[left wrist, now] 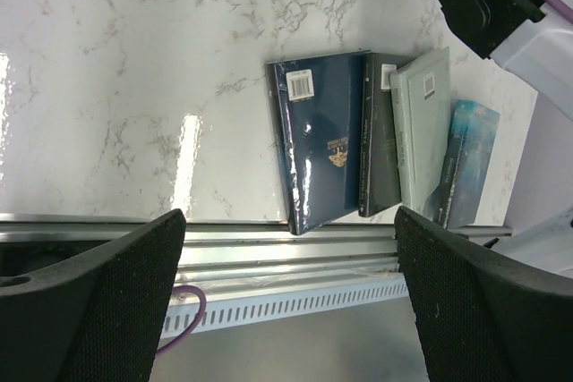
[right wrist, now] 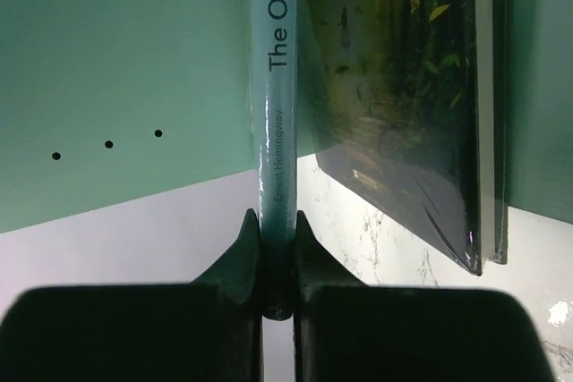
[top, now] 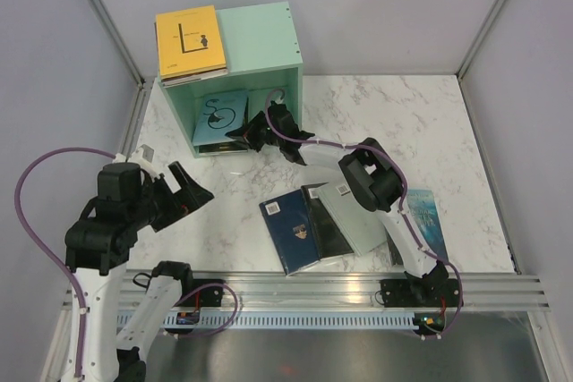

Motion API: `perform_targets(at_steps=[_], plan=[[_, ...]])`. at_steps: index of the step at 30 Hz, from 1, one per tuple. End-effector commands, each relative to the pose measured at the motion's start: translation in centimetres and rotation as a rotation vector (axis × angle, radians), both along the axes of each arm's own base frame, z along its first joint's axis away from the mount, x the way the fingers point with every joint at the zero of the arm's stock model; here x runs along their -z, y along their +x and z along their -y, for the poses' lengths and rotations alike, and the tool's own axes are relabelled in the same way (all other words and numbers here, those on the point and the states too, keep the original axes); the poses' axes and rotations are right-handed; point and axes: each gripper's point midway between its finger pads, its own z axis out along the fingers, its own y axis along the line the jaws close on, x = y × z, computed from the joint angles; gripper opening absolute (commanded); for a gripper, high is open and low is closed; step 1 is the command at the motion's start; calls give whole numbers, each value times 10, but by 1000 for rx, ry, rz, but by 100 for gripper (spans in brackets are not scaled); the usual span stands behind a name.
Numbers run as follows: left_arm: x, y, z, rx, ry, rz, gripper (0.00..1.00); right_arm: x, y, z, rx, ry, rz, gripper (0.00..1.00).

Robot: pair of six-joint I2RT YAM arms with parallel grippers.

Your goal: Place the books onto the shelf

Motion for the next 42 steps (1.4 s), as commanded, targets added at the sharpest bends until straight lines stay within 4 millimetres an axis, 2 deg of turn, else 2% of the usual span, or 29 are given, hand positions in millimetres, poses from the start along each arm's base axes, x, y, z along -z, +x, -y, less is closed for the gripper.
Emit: perform_targets(at_steps=[1, 4, 6, 7, 8, 10, 11, 15, 18, 21, 25, 29, 31, 32, 33, 35, 38, 39, 40, 41, 42], plan=[[-7, -6, -10, 7, 73, 26, 100, -32, 14, -5, 45, 53, 78, 0], [-6, -7, -12, 3, 80, 20, 100, -21, 14, -1, 45, 29, 52, 2], [-5, -6, -12, 1, 78, 16, 100, -15, 12, 0, 37, 20, 42, 24], [-4, -5, -12, 0, 79, 15, 100, -13, 10, 0, 30, 19, 34, 40], [-4, -4, -12, -1, 78, 13, 100, -10, 9, 1, 28, 10, 26, 47], [-3, -2, -11, -2, 73, 10, 100, -8, 8, 3, 26, 8, 19, 72], [-3, -2, -11, -2, 73, 9, 100, -7, 6, 5, 24, 1, 15, 74], [3, -3, -11, -1, 75, -8, 100, -8, 1, 12, 19, -10, 9, 77], [5, -3, -11, -1, 75, -13, 100, -2, -10, 18, -8, -38, -27, 80], [6, -3, -11, -1, 75, -14, 100, 10, -27, 23, -49, -68, -78, 81], [11, -4, -11, -1, 76, -28, 100, 23, -51, 43, -68, -120, -117, 84], [26, -6, -11, 1, 80, -74, 100, 21, -70, 57, -105, -159, -101, 85], [39, -8, -11, 3, 84, -113, 100, 11, -82, 67, -125, -178, -73, 85], [41, -7, -8, -38, 39, -135, 100, 7, -87, 72, -133, -190, -60, 85], [28, 12, 15, 54, -65, -38, 100, 3, -91, 76, -141, -204, -48, 85], [33, 12, 29, 108, -132, -41, 100, -9, -104, 92, -158, -260, -9, 85], [47, 15, 50, 180, -247, -41, 100, -24, -125, 119, -171, -328, 30, 85], [61, 16, 54, 175, -282, -74, 100, -28, -129, 127, -169, -347, 44, 85], [60, 22, 58, 191, -305, -37, 100, -33, -141, 142, -167, -378, 38, 85], [62, 22, 62, 211, -333, -34, 100, -33, -145, 153, -163, -415, 60, 85], [75, 22, 64, 201, -353, -68, 100, -33, -147, 165, -146, -440, 58, 85]])
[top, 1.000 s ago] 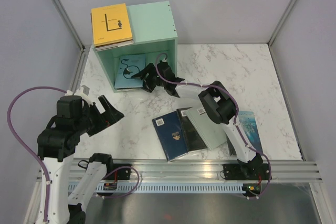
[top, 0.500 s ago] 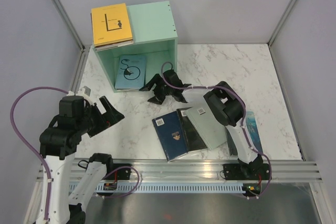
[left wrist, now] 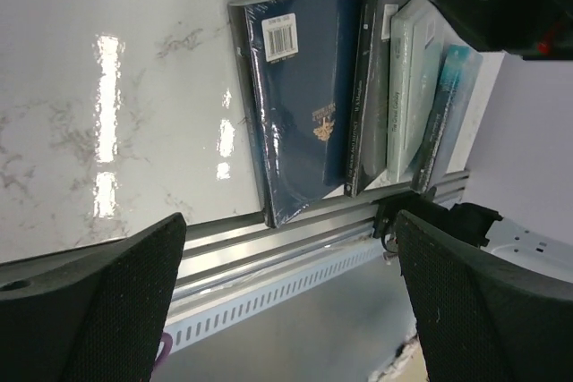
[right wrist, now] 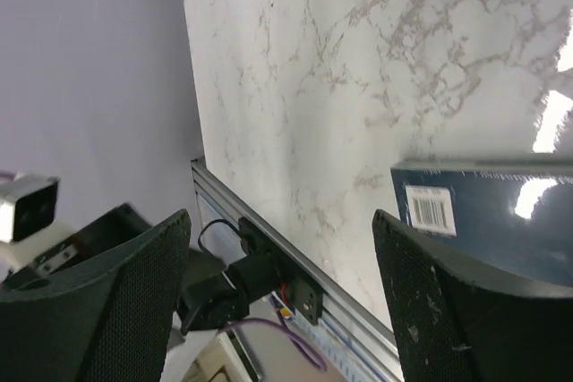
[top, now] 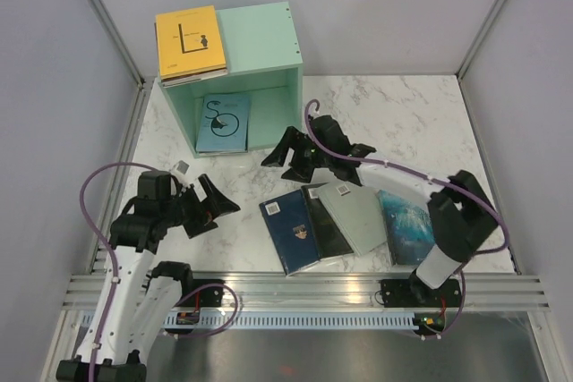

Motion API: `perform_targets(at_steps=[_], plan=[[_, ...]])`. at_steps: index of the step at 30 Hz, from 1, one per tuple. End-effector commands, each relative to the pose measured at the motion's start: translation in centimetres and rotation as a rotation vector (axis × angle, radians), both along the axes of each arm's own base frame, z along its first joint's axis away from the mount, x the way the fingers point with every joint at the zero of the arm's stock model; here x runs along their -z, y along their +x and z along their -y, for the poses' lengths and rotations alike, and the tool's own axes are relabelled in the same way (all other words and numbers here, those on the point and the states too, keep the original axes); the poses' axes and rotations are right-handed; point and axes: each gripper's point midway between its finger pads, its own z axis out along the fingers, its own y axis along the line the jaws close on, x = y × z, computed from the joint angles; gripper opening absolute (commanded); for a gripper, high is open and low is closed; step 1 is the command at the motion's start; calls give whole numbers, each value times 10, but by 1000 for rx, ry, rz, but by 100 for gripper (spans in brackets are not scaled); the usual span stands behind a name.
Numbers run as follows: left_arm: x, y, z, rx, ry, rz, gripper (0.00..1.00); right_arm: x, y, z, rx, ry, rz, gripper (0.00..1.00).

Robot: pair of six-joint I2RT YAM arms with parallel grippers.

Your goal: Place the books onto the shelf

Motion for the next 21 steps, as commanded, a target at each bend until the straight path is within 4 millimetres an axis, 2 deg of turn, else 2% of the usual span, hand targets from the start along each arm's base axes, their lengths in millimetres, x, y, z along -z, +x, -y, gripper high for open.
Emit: perform_targets(at_steps=[1, 3, 4, 5, 6, 7, 9, 10, 11, 13, 14, 16, 17, 18, 19, 20, 21], plan=[[-13, 17, 27, 65, -176, 91, 100, 3, -25, 56, 10, -164, 34, 85], [6, 17, 30, 69, -188, 41, 100, 6, -24, 85, 57, -235, 50, 86], [8, 21, 35, 88, -194, 60, 100, 10, -33, 104, 73, -283, 31, 86], [23, 21, 37, 81, -196, 11, 100, 14, -30, 121, 107, -326, 20, 87], [27, 24, 39, 83, -198, 8, 100, 23, -35, 144, 136, -407, -4, 86], [28, 27, 45, 103, -202, 28, 100, 27, -36, 156, 154, -448, -19, 86], [43, 28, 55, 115, -199, -24, 100, 38, -38, 186, 200, -547, -66, 87], [46, 29, 61, 125, -195, -32, 100, 40, -38, 194, 210, -570, -76, 86], [50, 39, 67, 121, -191, -32, 100, 42, -38, 202, 221, -595, -88, 87], [56, 37, 87, 177, -189, -51, 100, 49, -39, 219, 236, -675, -109, 87], [61, 47, 97, 177, -191, -69, 100, 53, -40, 226, 245, -703, -123, 87], [63, 47, 117, 225, -196, -74, 100, 62, -44, 237, 249, -749, -159, 87], [57, 58, 128, 228, -211, -47, 100, 65, -44, 243, 260, -758, -175, 88], [69, 56, 139, 251, -194, -85, 100, 71, -47, 247, 256, -774, -195, 87], [72, 60, 146, 251, -182, -91, 100, 75, -49, 253, 259, -791, -206, 87], [65, 68, 157, 262, -188, -71, 100, 78, -49, 260, 270, -799, -222, 87], [76, 67, 167, 278, -169, -99, 100, 86, -52, 266, 273, -819, -242, 87]])
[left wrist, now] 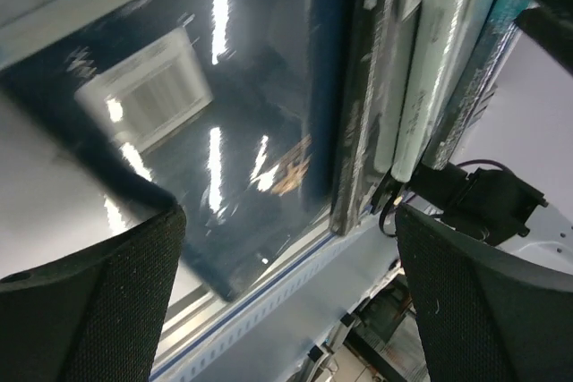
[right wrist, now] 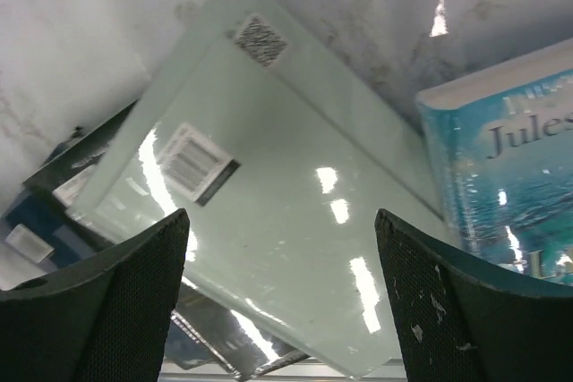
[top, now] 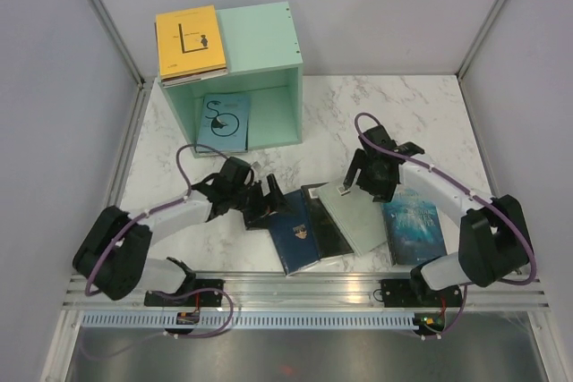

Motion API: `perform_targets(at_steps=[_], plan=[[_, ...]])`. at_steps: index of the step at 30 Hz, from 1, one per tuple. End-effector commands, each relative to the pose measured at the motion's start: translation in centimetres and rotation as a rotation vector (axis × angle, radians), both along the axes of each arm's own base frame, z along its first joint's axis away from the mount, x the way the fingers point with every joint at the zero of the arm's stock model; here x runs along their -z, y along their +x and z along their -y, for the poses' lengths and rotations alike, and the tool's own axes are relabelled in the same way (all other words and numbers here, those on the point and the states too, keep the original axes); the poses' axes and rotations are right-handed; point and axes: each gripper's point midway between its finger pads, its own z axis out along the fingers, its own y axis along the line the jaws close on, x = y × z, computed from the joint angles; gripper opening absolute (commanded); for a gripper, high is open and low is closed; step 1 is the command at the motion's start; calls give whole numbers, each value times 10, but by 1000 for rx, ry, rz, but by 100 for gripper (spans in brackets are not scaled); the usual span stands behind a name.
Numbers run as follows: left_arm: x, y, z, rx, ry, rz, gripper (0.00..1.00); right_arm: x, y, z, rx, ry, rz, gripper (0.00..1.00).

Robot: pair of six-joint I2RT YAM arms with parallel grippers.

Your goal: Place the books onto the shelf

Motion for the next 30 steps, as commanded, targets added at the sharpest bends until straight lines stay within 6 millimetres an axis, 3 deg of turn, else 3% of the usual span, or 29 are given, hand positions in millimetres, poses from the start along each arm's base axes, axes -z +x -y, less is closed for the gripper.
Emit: perform_targets(at_steps=[1, 2, 7, 13, 14, 20, 23, 24, 25, 27, 30], plan=[[-23, 44, 44, -30, -64, 132, 100, 21, -14, 35, 23, -117, -80, 88], [-27, 50, 52, -34, -72, 132, 100, 25, -13, 44, 33, -132, -90, 87], [-2, 58, 85, -35, -64, 95, 100, 50, -2, 68, 72, -129, -130, 87], [22, 50, 119, 9, -32, 67, 100, 73, 0, 60, 30, -63, -187, 85], [32, 47, 121, 10, -15, 45, 100, 78, -5, 56, 23, -36, -204, 84], [46, 36, 125, -12, 23, 23, 93, 101, -43, 46, 8, 48, -298, 82], [41, 36, 123, -39, 9, 30, 67, 112, -59, 43, 12, 80, -327, 82], [31, 39, 126, -43, -23, 57, 52, 114, -63, 42, 14, 85, -334, 82], [29, 38, 125, -49, -31, 62, 26, 116, -66, 42, 15, 92, -340, 82], [20, 41, 129, -49, -68, 90, 11, 119, -73, 41, 14, 105, -353, 82], [16, 37, 140, -17, -126, 91, 4, 118, -73, 39, 10, 114, -352, 81]])
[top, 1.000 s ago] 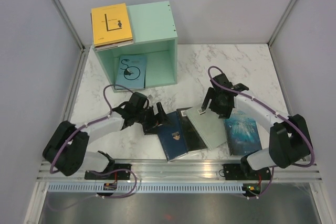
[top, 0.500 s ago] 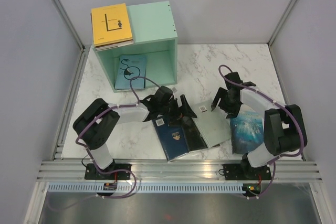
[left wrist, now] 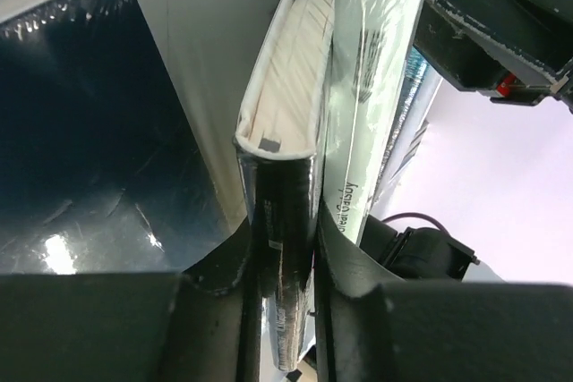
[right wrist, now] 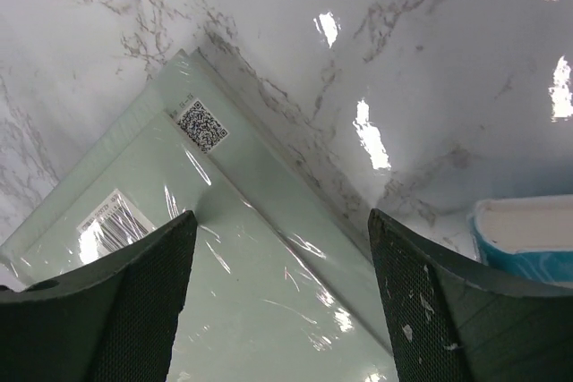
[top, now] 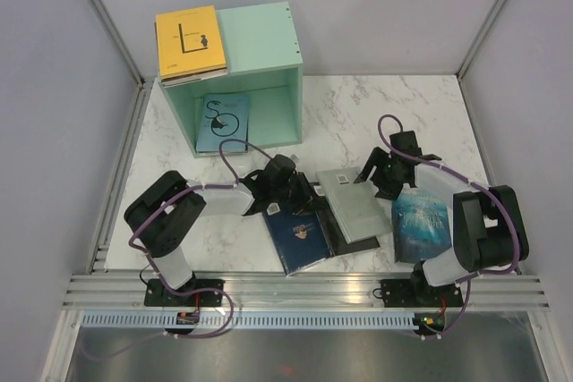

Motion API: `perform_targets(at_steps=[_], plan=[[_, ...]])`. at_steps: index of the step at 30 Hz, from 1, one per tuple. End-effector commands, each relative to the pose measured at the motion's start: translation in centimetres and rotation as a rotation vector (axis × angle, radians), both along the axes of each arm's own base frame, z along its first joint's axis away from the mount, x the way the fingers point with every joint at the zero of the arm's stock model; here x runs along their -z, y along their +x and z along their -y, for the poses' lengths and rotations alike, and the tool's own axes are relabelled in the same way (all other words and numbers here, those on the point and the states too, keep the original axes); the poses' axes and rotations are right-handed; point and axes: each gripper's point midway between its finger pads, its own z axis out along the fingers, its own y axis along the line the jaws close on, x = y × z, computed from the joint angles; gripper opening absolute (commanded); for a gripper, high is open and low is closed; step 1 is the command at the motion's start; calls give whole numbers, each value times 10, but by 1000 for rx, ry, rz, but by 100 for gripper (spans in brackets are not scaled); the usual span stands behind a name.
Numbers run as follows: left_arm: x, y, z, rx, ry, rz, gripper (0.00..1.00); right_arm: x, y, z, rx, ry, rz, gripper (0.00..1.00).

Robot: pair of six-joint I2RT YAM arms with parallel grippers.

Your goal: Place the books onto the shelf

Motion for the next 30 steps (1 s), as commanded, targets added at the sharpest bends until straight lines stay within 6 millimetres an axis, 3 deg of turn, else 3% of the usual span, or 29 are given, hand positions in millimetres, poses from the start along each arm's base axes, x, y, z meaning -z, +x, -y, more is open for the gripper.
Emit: perform_targets(at_steps=[1, 6, 7, 12, 14, 15, 18, 21, 22, 23, 24, 26, 30], plan=[[8, -4, 14, 25, -29, 66, 2, 61, -100, 3, -96, -63, -357, 81], [-13, -8, 19, 40, -128, 96, 2, 39, -85, -8, -103, -8, -292, 82], [-10, -8, 14, 46, -84, 91, 2, 32, -80, -9, -104, -7, -272, 83], [-49, -2, -23, 18, 2, 189, 2, -15, -46, -11, -99, -15, -149, 90], [-54, -6, -40, 20, 39, 205, 2, -34, -36, -16, -101, 5, -106, 91], [-74, -4, -48, 3, 17, 244, 2, -39, -34, -18, -100, 16, -95, 92], [-106, -8, -73, -15, 1, 305, 2, -63, -24, -35, -128, 104, -29, 95], [-131, -12, -94, -9, -23, 345, 2, -91, -20, -69, -236, 259, 83, 97], [-153, -15, -103, -15, -49, 397, 2, -98, -22, -79, -274, 285, 107, 98], [-159, -9, -115, -47, -48, 407, 2, -107, -22, -88, -303, 331, 137, 98], [-175, -17, -123, -40, -68, 432, 2, -112, -25, -96, -324, 362, 149, 98], [-188, -12, -140, -81, -79, 455, 2, -122, -25, -111, -350, 453, 203, 98], [-208, -19, -155, -74, -126, 488, 2, -142, -43, -151, -425, 662, 205, 98]])
